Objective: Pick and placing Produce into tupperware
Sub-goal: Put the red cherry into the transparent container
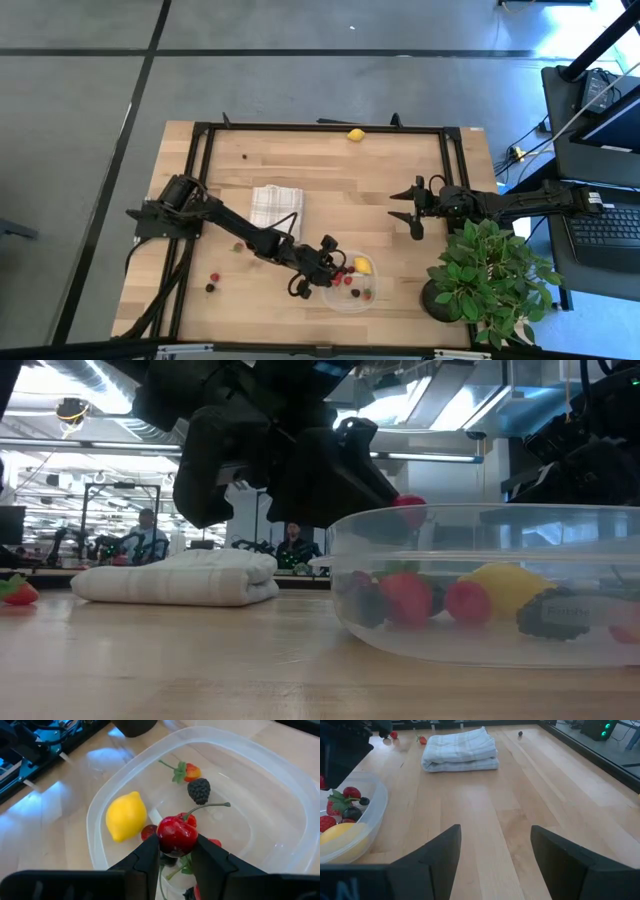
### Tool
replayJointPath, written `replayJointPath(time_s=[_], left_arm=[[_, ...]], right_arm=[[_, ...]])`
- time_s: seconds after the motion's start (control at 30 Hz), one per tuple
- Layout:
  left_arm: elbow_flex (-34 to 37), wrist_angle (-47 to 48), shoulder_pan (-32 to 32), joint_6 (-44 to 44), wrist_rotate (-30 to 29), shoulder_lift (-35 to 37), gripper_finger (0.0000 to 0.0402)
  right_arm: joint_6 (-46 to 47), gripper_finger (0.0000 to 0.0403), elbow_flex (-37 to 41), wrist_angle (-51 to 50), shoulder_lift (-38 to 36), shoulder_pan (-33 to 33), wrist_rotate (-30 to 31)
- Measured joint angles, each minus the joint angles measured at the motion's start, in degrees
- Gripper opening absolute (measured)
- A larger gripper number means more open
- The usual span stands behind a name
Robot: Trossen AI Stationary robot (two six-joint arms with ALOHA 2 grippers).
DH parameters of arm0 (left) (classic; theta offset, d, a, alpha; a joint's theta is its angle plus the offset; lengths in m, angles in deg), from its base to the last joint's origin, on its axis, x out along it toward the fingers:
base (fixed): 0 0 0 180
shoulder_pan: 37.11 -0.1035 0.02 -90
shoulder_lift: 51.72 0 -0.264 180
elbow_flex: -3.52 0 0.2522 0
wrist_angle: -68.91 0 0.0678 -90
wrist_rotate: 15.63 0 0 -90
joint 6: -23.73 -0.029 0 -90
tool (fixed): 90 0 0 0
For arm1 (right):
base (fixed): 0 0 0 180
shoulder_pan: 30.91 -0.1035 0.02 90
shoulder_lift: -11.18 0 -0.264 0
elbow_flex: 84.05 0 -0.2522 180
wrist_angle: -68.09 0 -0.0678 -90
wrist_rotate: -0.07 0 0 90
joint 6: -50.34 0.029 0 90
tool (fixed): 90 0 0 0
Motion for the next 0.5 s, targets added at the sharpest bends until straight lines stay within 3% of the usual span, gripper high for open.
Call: replayJointPath(time_s=[0.5], left_arm=[[0.0, -0.5, 0.0, -0.1, 0.0, 0.0, 0.01]], right_arm=[[0.0, 0.0241, 0.0, 0.0, 0.0, 0.0, 0.0]])
